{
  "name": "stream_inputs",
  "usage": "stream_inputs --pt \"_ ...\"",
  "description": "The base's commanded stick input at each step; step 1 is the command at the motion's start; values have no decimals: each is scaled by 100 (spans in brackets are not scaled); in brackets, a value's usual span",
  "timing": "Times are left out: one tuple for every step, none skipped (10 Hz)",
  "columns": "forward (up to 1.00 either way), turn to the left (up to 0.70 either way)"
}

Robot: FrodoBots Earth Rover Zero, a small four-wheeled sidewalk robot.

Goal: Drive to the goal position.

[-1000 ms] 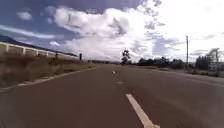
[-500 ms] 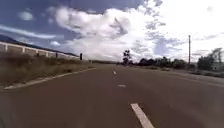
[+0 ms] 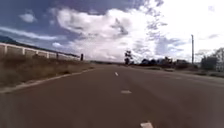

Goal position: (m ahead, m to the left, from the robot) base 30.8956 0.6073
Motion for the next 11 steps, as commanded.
stream_inputs --pt "100 0" --pt "100 0" --pt "100 0" --pt "100 0" --pt "100 0" --pt "100 0" --pt "100 0" --pt "100 0" --pt "100 0" --pt "100 0" --pt "100 0"
